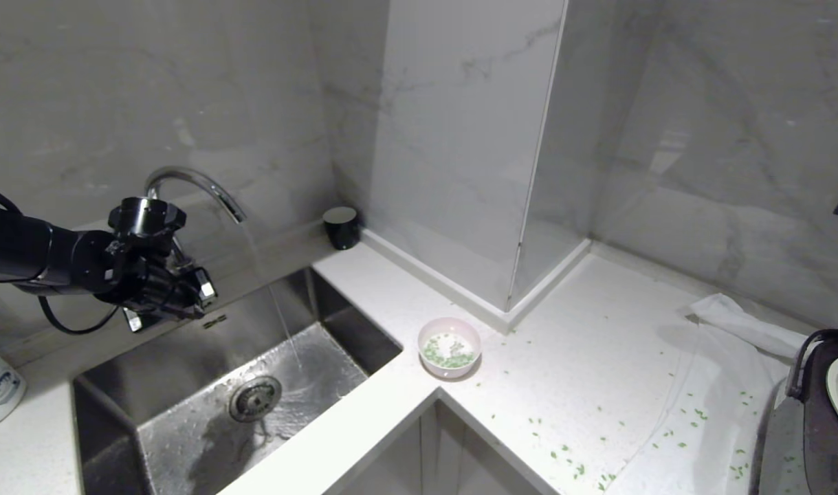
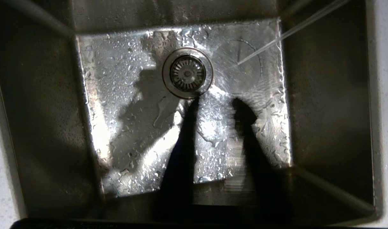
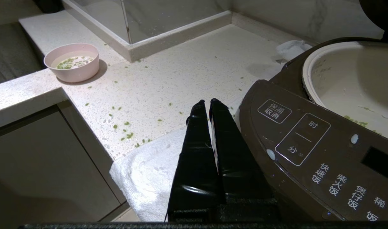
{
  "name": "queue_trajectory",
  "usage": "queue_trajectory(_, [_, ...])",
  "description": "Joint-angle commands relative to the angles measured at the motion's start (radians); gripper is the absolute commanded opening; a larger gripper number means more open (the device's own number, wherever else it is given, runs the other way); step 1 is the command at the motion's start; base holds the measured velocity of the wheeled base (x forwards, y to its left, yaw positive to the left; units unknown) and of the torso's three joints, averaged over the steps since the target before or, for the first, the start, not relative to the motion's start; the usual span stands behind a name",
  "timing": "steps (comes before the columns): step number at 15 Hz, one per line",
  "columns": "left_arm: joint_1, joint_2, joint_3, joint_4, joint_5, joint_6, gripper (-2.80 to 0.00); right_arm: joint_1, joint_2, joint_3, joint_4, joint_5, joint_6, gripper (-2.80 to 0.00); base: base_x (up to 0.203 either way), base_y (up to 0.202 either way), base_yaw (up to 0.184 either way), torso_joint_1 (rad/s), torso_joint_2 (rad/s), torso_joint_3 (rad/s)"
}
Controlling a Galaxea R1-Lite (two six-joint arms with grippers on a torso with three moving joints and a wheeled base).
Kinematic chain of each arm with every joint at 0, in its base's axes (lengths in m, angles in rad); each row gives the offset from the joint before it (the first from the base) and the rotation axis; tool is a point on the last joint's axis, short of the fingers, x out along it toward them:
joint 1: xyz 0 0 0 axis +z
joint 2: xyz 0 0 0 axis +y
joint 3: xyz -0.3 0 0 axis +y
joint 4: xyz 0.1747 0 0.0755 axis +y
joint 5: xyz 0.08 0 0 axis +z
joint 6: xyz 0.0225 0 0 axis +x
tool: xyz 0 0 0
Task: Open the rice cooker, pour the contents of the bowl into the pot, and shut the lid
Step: Turn off the tap
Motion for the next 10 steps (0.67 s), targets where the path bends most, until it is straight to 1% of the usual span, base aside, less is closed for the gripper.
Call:
queue_trajectory(1, [0.030,0.068,-0.048,0.001,0.000,-0.002,-2.80,0.001,0.001,0.000,0.001,0.001,0.000,-2.80,0.000,0.000,0.000,0.000,0.00,0.000])
queue_trajectory(7, [0.107,0.216,-0.219,0.007,-0.003,-0.005,-2.80,0.001,0.001,0.000,0.001,0.001,0.000,-2.80,0.000,0.000,0.000,0.000,0.00,0.000])
queue_trajectory(10, [0.149,0.261,-0.272,0.017,-0.001,-0.004,-2.80,0.000,0.001,0.000,0.001,0.001,0.000,-2.80,0.000,0.000,0.000,0.000,0.00,0.000])
